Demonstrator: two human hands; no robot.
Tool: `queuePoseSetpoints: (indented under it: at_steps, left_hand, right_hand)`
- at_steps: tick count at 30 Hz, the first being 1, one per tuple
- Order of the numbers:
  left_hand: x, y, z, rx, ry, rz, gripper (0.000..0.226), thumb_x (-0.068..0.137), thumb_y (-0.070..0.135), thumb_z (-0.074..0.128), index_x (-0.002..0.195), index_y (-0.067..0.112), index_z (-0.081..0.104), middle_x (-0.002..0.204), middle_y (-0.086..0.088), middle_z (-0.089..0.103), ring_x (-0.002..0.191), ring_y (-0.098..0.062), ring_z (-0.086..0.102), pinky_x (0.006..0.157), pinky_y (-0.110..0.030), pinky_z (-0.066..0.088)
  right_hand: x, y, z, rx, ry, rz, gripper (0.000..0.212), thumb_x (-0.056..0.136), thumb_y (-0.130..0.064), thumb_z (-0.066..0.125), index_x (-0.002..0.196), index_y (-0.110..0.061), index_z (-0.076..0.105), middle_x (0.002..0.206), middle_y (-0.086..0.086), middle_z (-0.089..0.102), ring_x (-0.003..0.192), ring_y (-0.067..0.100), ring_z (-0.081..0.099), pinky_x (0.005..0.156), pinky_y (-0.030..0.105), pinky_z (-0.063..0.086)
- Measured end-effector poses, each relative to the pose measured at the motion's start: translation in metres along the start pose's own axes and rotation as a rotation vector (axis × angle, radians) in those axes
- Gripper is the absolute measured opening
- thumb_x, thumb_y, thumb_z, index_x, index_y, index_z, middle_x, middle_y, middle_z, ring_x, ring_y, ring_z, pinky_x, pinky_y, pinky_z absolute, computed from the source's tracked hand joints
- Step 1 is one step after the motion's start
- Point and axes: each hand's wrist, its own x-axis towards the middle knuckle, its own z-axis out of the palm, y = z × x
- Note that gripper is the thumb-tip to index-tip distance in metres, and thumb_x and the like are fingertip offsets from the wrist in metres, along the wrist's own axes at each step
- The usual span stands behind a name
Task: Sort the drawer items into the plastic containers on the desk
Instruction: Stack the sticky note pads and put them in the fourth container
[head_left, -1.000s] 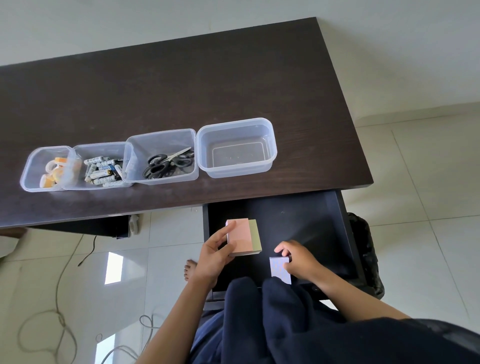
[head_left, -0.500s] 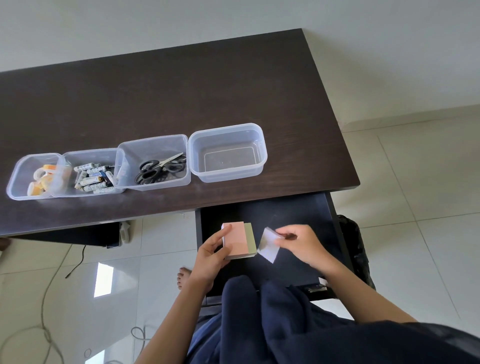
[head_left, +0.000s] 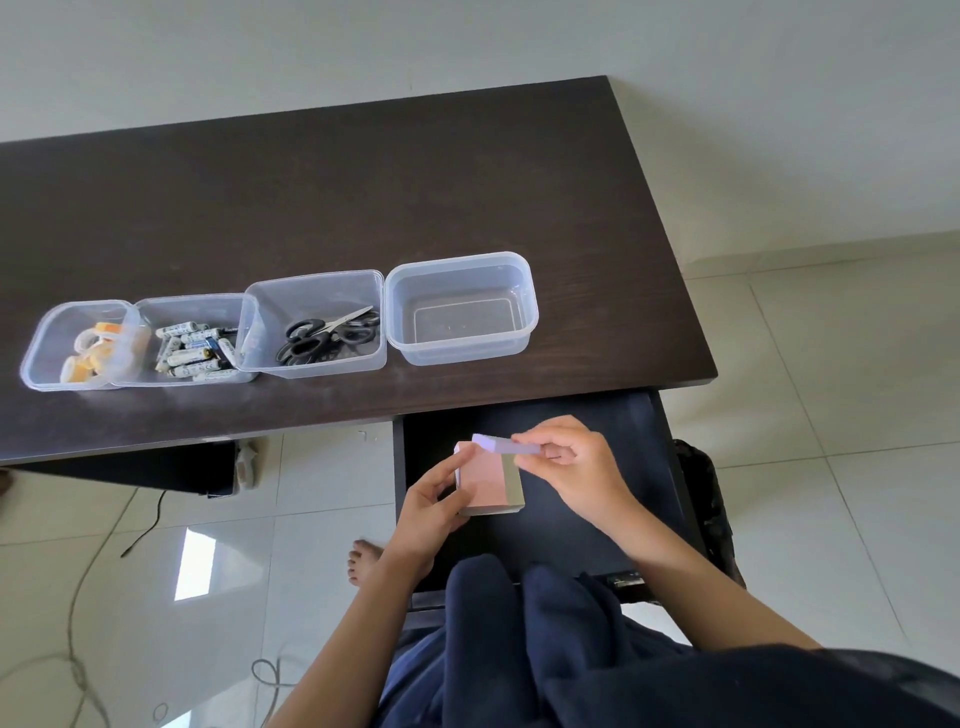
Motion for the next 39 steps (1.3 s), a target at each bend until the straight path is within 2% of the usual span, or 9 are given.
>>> queuePoseSetpoints:
  at_steps: [4,8,13,16,24,29,32,35,39]
  left_hand:
    - [-0.002,0.003,-0.002,-0.028,0.01,0.006,0.042,0.092,0.001,0.052,0.12,0.032,0.058,0.122,-0.004,0.062,0.099,-0.012,0.064,0.07,-0.021,0.054]
    - [-0.003,0.004,-0.005,-0.013,-0.005,0.032,0.04,0.093,0.001,0.05,0.122,0.029,0.056,0.126,-0.009,0.06,0.102,-0.015,0.062,0.069,-0.02,0.054]
    - [-0.005,0.005,-0.002,0.012,-0.063,0.081,0.044,0.094,0.003,0.051,0.129,0.029,0.053,0.129,-0.007,0.06,0.109,-0.018,0.062,0.075,-0.022,0.054]
    - [-0.005,0.007,-0.001,0.011,-0.09,0.098,0.049,0.093,0.003,0.052,0.133,0.031,0.049,0.129,-0.004,0.061,0.106,-0.013,0.064,0.076,-0.023,0.054]
    - [-0.004,0.008,0.001,-0.014,-0.11,0.089,0.051,0.094,0.004,0.049,0.13,0.039,0.044,0.118,0.006,0.066,0.102,-0.008,0.065,0.077,-0.023,0.054]
    - [-0.002,0.011,0.005,-0.028,-0.12,0.078,0.051,0.094,0.004,0.047,0.13,0.041,0.044,0.118,0.009,0.066,0.105,-0.01,0.064,0.079,-0.023,0.054]
    - [-0.001,0.015,0.007,-0.022,-0.138,0.079,0.052,0.095,0.004,0.046,0.132,0.04,0.042,0.116,0.011,0.067,0.108,-0.012,0.063,0.082,-0.026,0.054]
    - [-0.002,0.019,0.011,-0.024,-0.144,0.079,0.053,0.095,0.004,0.045,0.135,0.038,0.038,0.115,0.011,0.068,0.109,-0.013,0.062,0.084,-0.027,0.054]
    - [-0.006,0.028,0.016,-0.024,-0.159,0.109,0.052,0.095,0.0,0.042,0.132,0.037,0.04,0.112,0.012,0.07,0.105,-0.01,0.065,0.08,-0.025,0.054]
  right_hand:
    - [-0.005,0.004,0.009,-0.011,-0.126,0.102,0.029,0.071,-0.003,0.081,0.086,-0.026,0.075,0.118,-0.002,0.057,0.107,0.014,0.062,0.093,0.025,0.053]
    - [-0.008,0.009,0.014,-0.026,-0.121,0.115,0.023,0.071,-0.003,0.08,0.092,-0.012,0.075,0.117,0.002,0.062,0.101,0.013,0.066,0.088,0.027,0.056]
    - [-0.013,0.004,0.021,-0.006,-0.013,0.156,0.038,0.073,-0.008,0.079,0.106,-0.019,0.065,0.108,-0.003,0.067,0.09,0.014,0.069,0.075,0.033,0.06]
    - [-0.011,0.0,0.021,0.026,-0.001,0.178,0.043,0.074,-0.004,0.076,0.112,-0.017,0.063,0.11,-0.003,0.068,0.091,0.011,0.069,0.076,0.032,0.06]
    - [-0.011,-0.006,0.013,-0.019,-0.001,0.155,0.039,0.074,-0.008,0.075,0.104,-0.03,0.064,0.104,-0.015,0.069,0.094,0.01,0.067,0.077,0.027,0.059]
    - [-0.012,-0.004,0.015,-0.07,0.119,0.098,0.042,0.076,-0.025,0.078,0.108,-0.044,0.06,0.117,-0.024,0.055,0.11,-0.007,0.049,0.088,0.013,0.039]
    - [-0.012,-0.003,0.015,0.069,0.082,0.197,0.057,0.081,-0.033,0.073,0.13,-0.048,0.046,0.137,-0.022,0.043,0.124,-0.003,0.042,0.1,0.019,0.036]
    - [-0.012,-0.003,0.02,0.156,-0.028,0.225,0.058,0.089,-0.031,0.064,0.134,-0.052,0.035,0.144,-0.017,0.043,0.125,-0.004,0.046,0.101,0.019,0.04]
    - [-0.009,-0.004,0.024,0.095,-0.065,0.223,0.06,0.082,-0.051,0.063,0.132,-0.063,0.032,0.142,-0.017,0.044,0.131,0.009,0.045,0.111,0.043,0.039]
